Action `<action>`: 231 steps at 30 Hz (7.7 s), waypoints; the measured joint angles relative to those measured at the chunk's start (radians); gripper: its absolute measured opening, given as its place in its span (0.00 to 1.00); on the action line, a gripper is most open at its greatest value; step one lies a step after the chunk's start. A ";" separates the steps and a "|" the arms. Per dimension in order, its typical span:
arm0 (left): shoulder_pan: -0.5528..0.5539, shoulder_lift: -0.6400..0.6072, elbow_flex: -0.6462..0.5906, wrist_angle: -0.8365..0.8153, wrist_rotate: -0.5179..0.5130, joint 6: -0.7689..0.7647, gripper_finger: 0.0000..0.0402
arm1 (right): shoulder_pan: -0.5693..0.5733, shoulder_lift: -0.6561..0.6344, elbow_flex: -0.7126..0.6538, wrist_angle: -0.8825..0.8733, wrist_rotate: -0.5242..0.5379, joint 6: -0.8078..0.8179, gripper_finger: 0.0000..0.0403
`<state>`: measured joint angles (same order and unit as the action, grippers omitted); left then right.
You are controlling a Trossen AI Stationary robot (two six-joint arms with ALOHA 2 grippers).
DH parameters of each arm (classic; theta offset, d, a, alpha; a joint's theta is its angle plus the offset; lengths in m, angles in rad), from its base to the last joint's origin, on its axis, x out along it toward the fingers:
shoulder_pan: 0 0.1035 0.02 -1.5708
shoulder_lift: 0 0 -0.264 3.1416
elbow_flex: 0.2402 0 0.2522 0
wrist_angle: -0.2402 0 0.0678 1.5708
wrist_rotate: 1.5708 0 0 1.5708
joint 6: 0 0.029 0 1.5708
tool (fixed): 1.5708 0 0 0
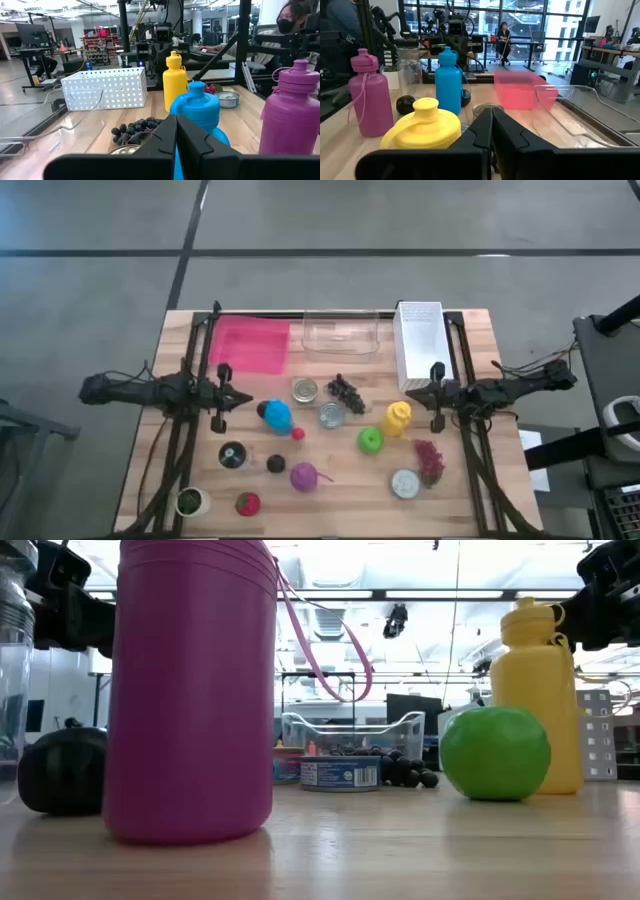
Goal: Pick & Place Food Item
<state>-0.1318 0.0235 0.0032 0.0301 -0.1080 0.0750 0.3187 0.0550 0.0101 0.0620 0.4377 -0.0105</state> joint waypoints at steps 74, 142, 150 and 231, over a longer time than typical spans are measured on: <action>0.000 0.000 0.000 0.000 0.000 0.000 0.04 | 0.000 0.000 0.000 0.000 0.000 0.000 0.02; 0.000 0.000 0.000 0.000 0.000 0.000 0.04 | 0.000 0.006 0.249 0.063 -0.175 0.024 0.02; 0.000 0.000 0.000 0.000 0.000 0.000 0.04 | 0.000 0.135 0.539 -0.305 -0.216 0.125 0.02; 0.000 0.000 0.000 0.000 0.000 0.001 0.04 | -0.002 0.842 0.912 -0.918 -0.323 -0.026 0.34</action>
<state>-0.1315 0.0235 0.0032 0.0299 -0.1078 0.0757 0.3165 0.8972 0.9222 -0.8565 0.1147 -0.0363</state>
